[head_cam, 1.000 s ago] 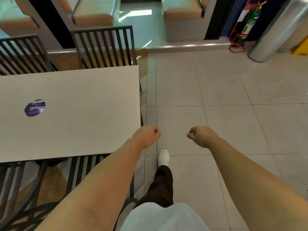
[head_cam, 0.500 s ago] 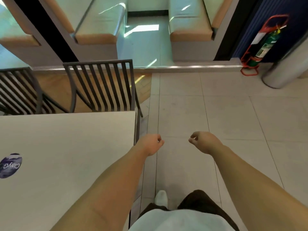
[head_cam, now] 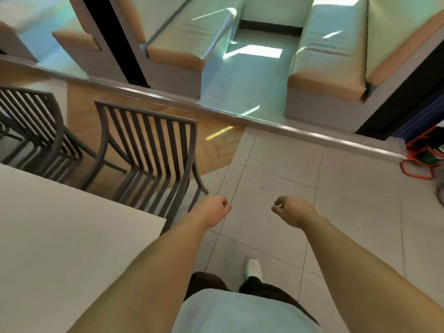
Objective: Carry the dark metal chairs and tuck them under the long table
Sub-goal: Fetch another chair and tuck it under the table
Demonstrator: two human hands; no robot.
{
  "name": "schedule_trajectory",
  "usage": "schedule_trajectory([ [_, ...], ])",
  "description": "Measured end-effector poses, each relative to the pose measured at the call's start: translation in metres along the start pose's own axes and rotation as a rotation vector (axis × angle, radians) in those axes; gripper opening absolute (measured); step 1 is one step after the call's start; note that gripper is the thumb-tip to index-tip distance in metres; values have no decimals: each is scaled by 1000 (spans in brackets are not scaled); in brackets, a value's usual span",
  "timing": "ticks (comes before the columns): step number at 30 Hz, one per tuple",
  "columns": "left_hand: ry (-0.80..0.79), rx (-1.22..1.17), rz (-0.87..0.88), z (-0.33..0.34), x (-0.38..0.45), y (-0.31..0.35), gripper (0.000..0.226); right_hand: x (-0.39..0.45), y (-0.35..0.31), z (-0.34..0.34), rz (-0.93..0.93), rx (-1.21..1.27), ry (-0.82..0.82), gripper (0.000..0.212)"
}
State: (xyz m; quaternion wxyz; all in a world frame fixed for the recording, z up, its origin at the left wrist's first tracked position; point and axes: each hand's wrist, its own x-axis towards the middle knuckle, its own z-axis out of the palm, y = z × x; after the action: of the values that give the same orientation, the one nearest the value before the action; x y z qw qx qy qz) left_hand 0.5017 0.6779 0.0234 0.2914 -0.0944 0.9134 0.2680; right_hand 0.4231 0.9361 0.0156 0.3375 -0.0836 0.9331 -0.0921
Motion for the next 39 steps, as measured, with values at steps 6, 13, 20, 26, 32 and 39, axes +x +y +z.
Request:
schedule_trajectory([
  [6, 67, -51, -92, -54, 69, 30, 40, 94, -12, -87, -92, -82, -32, 40],
  [13, 128, -71, -143, -122, 179, 29, 37, 222, -57, -152, -159, -130, -47, 44],
  [20, 128, -195, -155, -226, 303, 0, 32, 357, -129, -240, -232, -257, -47, 43],
  [26, 162, -261, -193, -315, 358, -27, 33, 437, -217, -313, -350, -318, -51, 43],
  [32, 258, -364, -354, -358, 399, -65, 34, 523, -300, -350, -507, -361, -112, 38],
  [39, 397, -463, -630, -386, 438, -96, 36, 629, -393, -370, -727, -569, -213, 42],
])
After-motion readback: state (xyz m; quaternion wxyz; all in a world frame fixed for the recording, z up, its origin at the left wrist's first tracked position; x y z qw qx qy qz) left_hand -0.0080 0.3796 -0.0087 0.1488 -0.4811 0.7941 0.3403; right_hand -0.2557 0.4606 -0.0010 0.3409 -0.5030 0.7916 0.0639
